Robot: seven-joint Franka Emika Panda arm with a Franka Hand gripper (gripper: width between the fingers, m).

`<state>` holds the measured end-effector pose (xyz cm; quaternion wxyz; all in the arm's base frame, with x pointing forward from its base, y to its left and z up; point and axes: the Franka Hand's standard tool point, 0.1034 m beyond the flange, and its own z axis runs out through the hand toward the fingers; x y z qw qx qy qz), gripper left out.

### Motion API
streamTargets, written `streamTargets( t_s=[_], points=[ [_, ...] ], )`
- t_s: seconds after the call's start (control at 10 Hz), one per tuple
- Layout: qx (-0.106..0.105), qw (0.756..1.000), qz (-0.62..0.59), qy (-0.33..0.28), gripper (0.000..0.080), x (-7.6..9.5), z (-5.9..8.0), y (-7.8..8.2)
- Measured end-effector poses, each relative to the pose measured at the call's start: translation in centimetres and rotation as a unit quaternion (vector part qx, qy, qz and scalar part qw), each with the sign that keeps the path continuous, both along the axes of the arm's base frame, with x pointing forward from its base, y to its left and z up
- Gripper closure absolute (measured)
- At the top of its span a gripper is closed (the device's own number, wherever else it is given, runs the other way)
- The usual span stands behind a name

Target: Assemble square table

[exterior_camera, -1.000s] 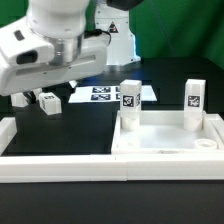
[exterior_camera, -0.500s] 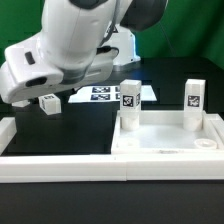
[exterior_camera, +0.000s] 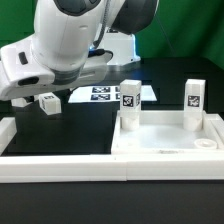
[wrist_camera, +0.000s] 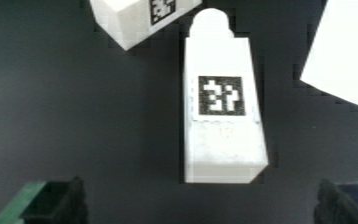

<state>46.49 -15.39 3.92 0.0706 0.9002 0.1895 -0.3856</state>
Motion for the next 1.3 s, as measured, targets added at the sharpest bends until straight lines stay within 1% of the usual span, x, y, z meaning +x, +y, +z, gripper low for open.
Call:
streamTargets(
  t_s=[0.1, 0.2, 0.3, 0.4, 0.5, 0.6, 0.9, 1.0, 1.1, 1.2, 1.3],
  points=[
    [-0.026, 0.999, -0.029, 0.01, 0.015, -1.9, -1.0, 0.7],
    [-0.024, 0.999, -0.028, 0.026, 0.015, -3.4, -1.8, 1.4],
    [-0.021, 0.999, -0.026, 0.03, 0.015, -4.2, -2.3, 1.5],
    [-0.02, 0.999, -0.029, 0.033, 0.015, -4.6, -2.6, 1.0],
    [-0.013, 0.999, -0.024, 0.029, 0.015, -4.6, -2.9, 0.5],
    [-0.013, 0.999, -0.026, 0.029, 0.015, -4.6, -2.8, 0.2],
    [-0.014, 0.999, -0.026, 0.027, 0.015, -4.5, -2.7, 0.1],
    [-0.014, 0.999, -0.026, 0.027, 0.0237, -4.5, -2.7, 0.1],
    [-0.014, 0.999, -0.026, 0.027, 0.038, -4.5, -2.7, 0.1],
    [-0.014, 0.999, -0.026, 0.027, 0.038, -4.5, -2.7, 0.1],
    [-0.014, 0.999, -0.026, 0.027, 0.0514, -4.5, -2.7, 0.1]
  ],
)
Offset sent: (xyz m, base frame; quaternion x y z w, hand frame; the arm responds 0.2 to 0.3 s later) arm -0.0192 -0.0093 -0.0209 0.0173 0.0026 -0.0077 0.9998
